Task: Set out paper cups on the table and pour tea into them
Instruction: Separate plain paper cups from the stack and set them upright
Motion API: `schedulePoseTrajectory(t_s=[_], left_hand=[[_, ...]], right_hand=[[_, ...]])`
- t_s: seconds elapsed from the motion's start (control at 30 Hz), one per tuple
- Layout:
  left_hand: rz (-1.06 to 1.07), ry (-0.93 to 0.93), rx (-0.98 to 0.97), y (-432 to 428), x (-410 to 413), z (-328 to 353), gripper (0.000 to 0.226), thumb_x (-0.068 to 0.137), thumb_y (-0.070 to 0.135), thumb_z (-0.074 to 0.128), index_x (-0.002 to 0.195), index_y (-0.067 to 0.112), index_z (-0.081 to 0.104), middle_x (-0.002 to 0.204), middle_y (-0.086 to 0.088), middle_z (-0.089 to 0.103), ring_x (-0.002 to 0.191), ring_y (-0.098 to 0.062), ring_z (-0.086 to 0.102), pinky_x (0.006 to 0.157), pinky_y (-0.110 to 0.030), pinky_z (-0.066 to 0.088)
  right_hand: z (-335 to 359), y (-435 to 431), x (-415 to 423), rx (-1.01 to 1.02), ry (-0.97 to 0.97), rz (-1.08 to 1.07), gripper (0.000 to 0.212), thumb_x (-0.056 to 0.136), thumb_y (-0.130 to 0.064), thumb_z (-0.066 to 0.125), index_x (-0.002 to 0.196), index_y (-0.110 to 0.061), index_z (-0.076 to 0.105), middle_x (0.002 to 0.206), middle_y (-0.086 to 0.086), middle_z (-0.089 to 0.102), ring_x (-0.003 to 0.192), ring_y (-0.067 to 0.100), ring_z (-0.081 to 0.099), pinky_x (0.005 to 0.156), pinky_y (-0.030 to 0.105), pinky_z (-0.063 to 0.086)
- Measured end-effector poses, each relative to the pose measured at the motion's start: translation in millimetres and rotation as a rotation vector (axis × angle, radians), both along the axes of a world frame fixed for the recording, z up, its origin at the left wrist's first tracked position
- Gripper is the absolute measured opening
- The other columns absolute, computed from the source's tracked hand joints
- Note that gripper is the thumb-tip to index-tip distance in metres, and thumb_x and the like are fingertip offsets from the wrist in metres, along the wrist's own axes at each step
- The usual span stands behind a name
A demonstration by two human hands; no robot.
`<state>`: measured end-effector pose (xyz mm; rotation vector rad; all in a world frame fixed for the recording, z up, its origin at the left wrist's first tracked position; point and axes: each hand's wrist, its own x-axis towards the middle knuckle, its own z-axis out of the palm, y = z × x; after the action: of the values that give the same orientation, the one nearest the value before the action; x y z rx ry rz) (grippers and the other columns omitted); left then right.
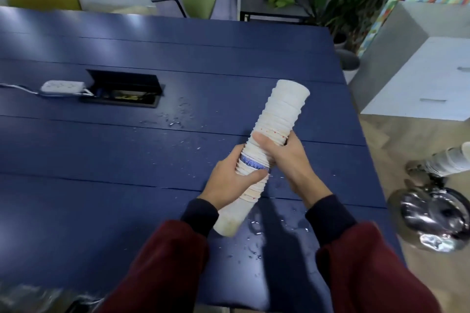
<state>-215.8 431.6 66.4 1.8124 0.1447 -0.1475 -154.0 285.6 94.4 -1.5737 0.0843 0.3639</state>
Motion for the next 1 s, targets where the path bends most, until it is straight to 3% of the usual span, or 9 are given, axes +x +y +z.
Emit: schedulePoseTrajectory(t_s=[0.13, 0.3, 0.47, 0.67, 0.87, 1.0], left_hand=[[0.009, 0.012, 0.116, 61.3, -13.9, 0.5, 0.055, 0.068, 0.054, 0.076, 0.118, 0.043, 0.056, 0.101, 0.018, 0.072, 0.095, -0.006, 0.068, 0.091, -0.044, 0.055], [0.031, 0.026, 0.105, 99.9, -22.5, 2.7, 0.055, 0.068, 0.048, 0.078, 0.120, 0.040, 0.059, 0.103, 0.017, 0.072, 0.094, -0.004, 0.068, 0.091, -0.038, 0.055], [0.088, 0.028, 0.161, 110.5, -34.2, 1.8, 0.049, 0.072, 0.045, 0.080, 0.115, 0.041, 0.059, 0.100, 0.019, 0.072, 0.092, -0.002, 0.068, 0.089, -0.038, 0.055], [0.349, -0.036, 0.323, 130.2, -43.9, -10.0, 0.064, 0.068, 0.061, 0.077, 0.124, 0.043, 0.051, 0.102, 0.023, 0.071, 0.095, -0.003, 0.067, 0.091, -0.040, 0.054], [0.656, -0.157, 0.328, 173.8, -33.4, -6.4, 0.066, 0.072, 0.036, 0.086, 0.126, 0.025, 0.051, 0.114, 0.014, 0.066, 0.103, -0.009, 0.063, 0.089, -0.029, 0.048], [0.740, -0.142, 0.344, 203.3, -16.8, -18.7, 0.069, 0.068, 0.027, 0.089, 0.121, 0.015, 0.048, 0.117, 0.003, 0.064, 0.108, -0.020, 0.060, 0.088, -0.031, 0.047]], right_hand=[[-6.9, 58.9, -8.4, -0.051, 0.004, 0.004, 0.071, 0.063, -0.048, 0.089, 0.121, -0.018, 0.063, 0.107, -0.004, 0.077, 0.094, 0.014, 0.075, 0.083, 0.040, 0.062], [-7.7, 93.5, -7.8, -0.040, -0.042, 0.046, 0.064, 0.067, -0.045, 0.087, 0.120, -0.016, 0.064, 0.107, -0.001, 0.077, 0.096, 0.018, 0.075, 0.087, 0.046, 0.061], [4.6, 103.7, 9.7, -0.006, -0.138, -0.058, 0.059, 0.070, -0.042, 0.085, 0.120, -0.018, 0.063, 0.109, -0.005, 0.076, 0.097, 0.011, 0.074, 0.086, 0.039, 0.061], [21.8, 88.5, 32.9, 0.045, -0.267, -0.255, 0.061, 0.074, -0.035, 0.088, 0.125, -0.022, 0.055, 0.115, -0.010, 0.070, 0.100, 0.002, 0.069, 0.089, 0.027, 0.056], [-2.4, 79.5, 16.6, -0.069, -0.175, -0.233, 0.063, 0.073, -0.037, 0.089, 0.124, -0.026, 0.053, 0.114, -0.012, 0.068, 0.101, 0.003, 0.067, 0.091, 0.031, 0.055], [-25.4, 88.8, -4.7, -0.105, -0.090, -0.254, 0.060, 0.074, -0.034, 0.089, 0.120, -0.026, 0.052, 0.113, -0.011, 0.067, 0.101, 0.006, 0.067, 0.091, 0.032, 0.055]])
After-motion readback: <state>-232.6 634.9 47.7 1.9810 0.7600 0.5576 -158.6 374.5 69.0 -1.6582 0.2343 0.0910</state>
